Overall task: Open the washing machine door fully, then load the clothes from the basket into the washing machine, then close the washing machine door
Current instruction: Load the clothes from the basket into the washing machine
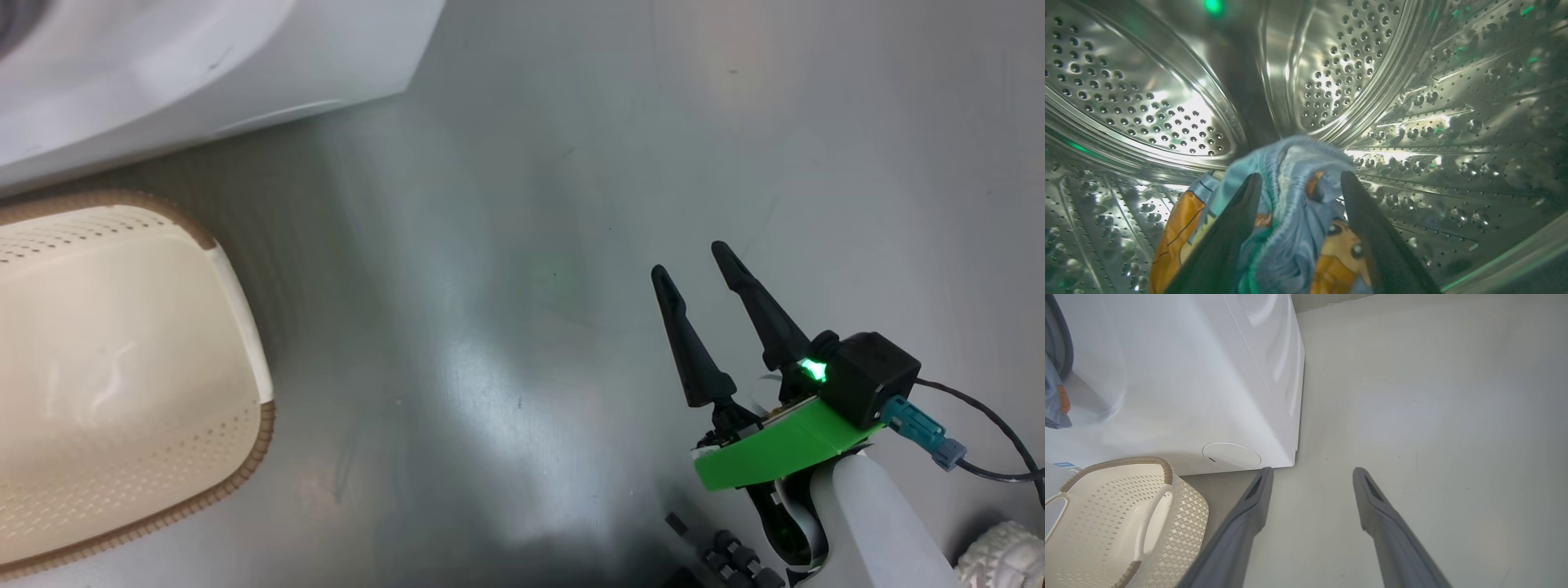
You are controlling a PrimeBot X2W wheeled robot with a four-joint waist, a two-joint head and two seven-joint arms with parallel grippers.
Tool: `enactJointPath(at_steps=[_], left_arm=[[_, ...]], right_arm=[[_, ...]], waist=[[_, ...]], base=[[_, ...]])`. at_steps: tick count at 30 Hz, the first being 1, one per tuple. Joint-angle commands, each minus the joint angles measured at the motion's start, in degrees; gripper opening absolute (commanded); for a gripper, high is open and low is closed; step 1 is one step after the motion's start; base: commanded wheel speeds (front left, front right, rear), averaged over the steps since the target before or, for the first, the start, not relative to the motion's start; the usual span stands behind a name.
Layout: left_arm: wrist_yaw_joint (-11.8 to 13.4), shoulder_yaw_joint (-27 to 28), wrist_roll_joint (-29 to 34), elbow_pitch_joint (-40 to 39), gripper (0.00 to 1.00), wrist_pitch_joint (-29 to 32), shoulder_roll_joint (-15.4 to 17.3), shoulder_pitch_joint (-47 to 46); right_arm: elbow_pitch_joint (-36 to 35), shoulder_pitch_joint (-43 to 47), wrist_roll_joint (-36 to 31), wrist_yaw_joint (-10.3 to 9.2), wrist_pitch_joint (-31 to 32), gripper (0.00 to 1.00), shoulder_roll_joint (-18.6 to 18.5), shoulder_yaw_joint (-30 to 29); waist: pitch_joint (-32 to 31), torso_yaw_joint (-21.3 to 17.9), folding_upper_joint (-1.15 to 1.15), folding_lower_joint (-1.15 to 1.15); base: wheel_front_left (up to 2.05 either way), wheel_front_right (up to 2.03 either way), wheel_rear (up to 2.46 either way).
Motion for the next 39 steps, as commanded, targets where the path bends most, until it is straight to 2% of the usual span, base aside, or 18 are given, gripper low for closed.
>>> enactJointPath(at_steps=[1,12,19,25,39], left_arm=[[-0.1,1.1,0.3,-1.2,1.0,-0.3,2.6,1.2],[-0.1,1.7,-1.3,-2.7,1.0,-0.3,0.3,7.5],[-0.1,2.9,-2.1,-6.3,1.0,-0.3,0.5,13.6],[-0.1,6.4,-1.6,-11.4,1.0,-0.3,0.2,19.5],[-0.1,17.3,2.8,-25.9,1.0,-0.3,-4.5,37.9]], right_arm=[[-0.8,0.9,0.1,0.09,-0.3,1.0,0.1,1.0],[0.7,0.3,-0.4,0.09,-0.3,1.0,0.1,0.2],[1.9,0.6,-0.7,0.09,-0.3,1.0,0.1,0.0],[2.2,0.8,-0.9,0.09,-0.3,1.0,0.1,-0.5],[2.9,0.8,-1.5,0.09,-0.3,1.0,0.1,-0.4]], waist=[[-0.5,0.5,0.0,0.0],[-5.2,2.6,0.0,0.0],[-8.4,3.4,0.0,0.0],[-9.5,4.4,0.0,0.0],[-11.5,6.4,0.0,0.0]], base=[[0.0,0.0,0.0],[0.0,0.0,0.0],[0.0,0.0,0.0],[0.0,0.0,0.0],[0.0,0.0,0.0]])
